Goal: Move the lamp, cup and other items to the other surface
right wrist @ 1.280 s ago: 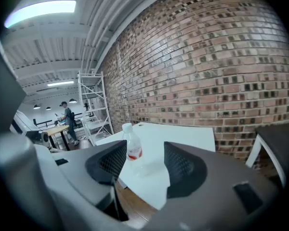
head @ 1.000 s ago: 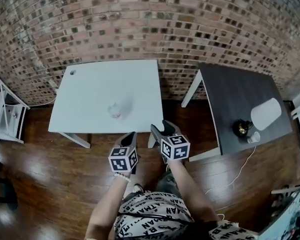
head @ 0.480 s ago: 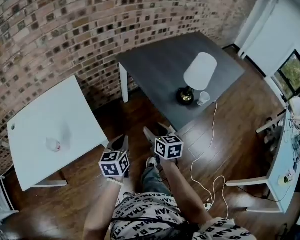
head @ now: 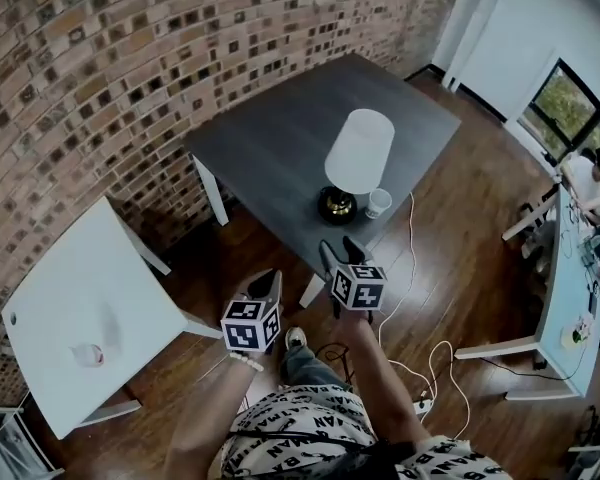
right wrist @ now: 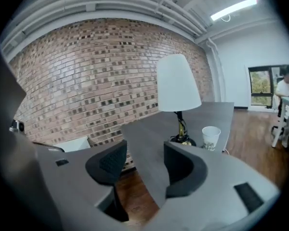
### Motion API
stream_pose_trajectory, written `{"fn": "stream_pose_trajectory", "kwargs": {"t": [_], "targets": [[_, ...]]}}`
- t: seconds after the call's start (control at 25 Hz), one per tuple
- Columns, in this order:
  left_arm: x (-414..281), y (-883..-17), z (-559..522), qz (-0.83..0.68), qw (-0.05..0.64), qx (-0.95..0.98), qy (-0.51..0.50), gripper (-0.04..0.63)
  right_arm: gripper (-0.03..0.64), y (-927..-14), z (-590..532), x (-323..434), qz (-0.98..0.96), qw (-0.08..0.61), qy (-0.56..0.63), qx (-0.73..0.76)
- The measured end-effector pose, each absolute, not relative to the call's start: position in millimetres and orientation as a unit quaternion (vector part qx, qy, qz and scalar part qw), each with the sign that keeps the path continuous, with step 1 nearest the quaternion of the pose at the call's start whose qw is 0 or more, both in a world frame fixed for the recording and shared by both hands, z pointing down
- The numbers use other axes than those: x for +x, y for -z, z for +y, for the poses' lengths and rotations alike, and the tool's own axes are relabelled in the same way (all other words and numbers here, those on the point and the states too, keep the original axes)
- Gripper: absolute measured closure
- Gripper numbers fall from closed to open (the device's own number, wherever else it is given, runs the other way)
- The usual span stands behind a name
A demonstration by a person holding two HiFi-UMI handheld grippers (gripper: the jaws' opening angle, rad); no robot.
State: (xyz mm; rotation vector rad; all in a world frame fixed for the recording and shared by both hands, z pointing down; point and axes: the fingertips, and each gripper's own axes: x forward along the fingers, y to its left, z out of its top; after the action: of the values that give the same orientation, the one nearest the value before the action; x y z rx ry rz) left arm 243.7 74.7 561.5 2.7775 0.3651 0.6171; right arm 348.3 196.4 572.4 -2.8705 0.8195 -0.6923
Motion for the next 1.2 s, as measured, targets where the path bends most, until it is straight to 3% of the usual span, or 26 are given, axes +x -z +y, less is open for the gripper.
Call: {"fn": "stream_pose_trajectory", "kwargs": {"t": [0.64, 0.96, 1.08, 1.2], "targets": [[390, -589, 109, 0.159, 0.118, 0.95, -0.24, 0.595, 0.341, -626, 237, 523, 0.203, 0.032, 0.24, -0.949], [426, -606, 95, 0.146, 0.121, 0.95, -0.248, 0.595, 0.342, -641, 217, 566, 0.226, 0.038, 0.206, -0.951], [432, -610, 93, 0.144, 0.12, 0.949, -0.253, 0.595, 0.375, -635, 213, 569, 0.237, 0.037, 0.179, -0.954], [433, -610, 89, 0.14, 0.123, 0.948, -0.257, 0.595, 0.477, -632, 214, 572, 0.238, 0.027, 0.167, -0.956]]}}
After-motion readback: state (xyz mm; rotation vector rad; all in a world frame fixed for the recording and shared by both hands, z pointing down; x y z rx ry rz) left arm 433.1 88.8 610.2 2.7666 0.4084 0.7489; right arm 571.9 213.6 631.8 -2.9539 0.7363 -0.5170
